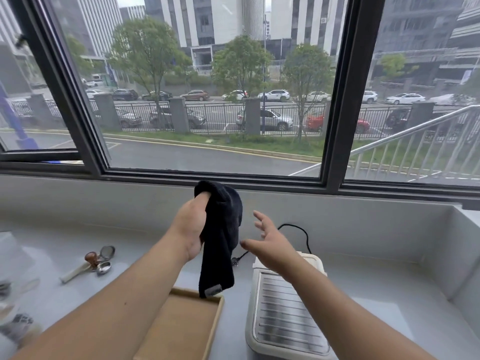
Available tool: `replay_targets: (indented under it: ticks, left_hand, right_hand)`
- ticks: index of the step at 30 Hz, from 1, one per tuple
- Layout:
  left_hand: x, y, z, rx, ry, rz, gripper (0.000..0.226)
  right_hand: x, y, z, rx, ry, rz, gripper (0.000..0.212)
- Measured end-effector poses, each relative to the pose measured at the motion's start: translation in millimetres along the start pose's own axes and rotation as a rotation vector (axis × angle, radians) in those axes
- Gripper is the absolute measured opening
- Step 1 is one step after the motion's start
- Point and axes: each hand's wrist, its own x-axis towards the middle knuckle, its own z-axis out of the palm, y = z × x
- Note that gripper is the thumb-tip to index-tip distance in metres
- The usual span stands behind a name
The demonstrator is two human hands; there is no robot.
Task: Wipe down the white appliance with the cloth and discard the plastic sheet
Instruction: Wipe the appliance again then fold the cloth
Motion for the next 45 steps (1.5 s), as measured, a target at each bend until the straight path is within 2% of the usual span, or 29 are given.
replay_targets:
  ticks: [2,4,9,12,17,22,25,27,30,32,34,36,38,40,42,43,45]
  left_hand:
    - [0,1,-7,-0.063,-0.012,-0.042,0.053]
    - [3,0,-17,-0.096,-0.031,-0.082,0.053]
    - [16,2,-47,-0.191,-0.083,-0.17,0.053]
    - [27,1,-66,-0.186,-0.095,-0.232,0.06]
    - [53,-2,-99,-0.006,-0.144,-0.341,0.063]
    - [83,-11,-132,0.241,-0.116,-0.521,0.091]
    - [96,-15,-150,0.241,-0.166,-0.573,0.084]
    - [101,-18,-159,0.235,-0.255,-0.555,0.067]
    - [107,-19,-168,0.15,-0.38,-0.479,0.048]
    - [112,-20,-174,0.07,-0.38,-0.467,0.045]
    - [118,-23,-182,0.073,-0.348,-0.463,0.041]
    - [125,-26,-191,0.124,-0.281,-0.443,0.052]
    - [132,-27,-199,0.143,-0.202,-0.4,0.084]
    - [140,-27,-209,0.126,-0.165,-0.364,0.102]
    - [149,-26,-219,0.138,-0.137,-0.33,0.093]
    - [154,-25,-225,0.147,-0.116,-0.307,0.083]
    - [159,-21,-235,0.143,-0.076,-0.272,0.063]
  right_hand:
    - [3,2,12,-0.028,-0.048,-0.002,0.11]
    - [7,0,24,0.013,-0.098,-0.009,0.106]
    - [23,-7,44,0.294,-0.309,0.134,0.052]
    - [32,-9,59,0.292,-0.38,0.137,0.036]
    - [46,-16,76,0.312,-0.211,0.134,0.042]
    - [64,-30,78,0.481,-0.038,0.217,0.048]
    - [75,-37,83,0.504,0.131,0.297,0.048]
    - [82,-38,86,0.56,0.205,0.364,0.051]
    - [83,-38,91,0.657,0.123,0.414,0.047]
    - [82,-36,93,0.642,0.023,0.37,0.036]
    - [84,-33,97,0.561,-0.01,0.315,0.034]
    - [90,-31,102,0.471,0.063,0.31,0.034]
    - [96,-29,105,0.435,0.129,0.323,0.036]
    - [100,-30,108,0.464,0.179,0.341,0.057]
    - [102,-29,109,0.503,0.251,0.349,0.079]
    - [103,-29,110,0.503,0.264,0.347,0.077]
    - [105,-31,113,0.453,0.268,0.347,0.055]
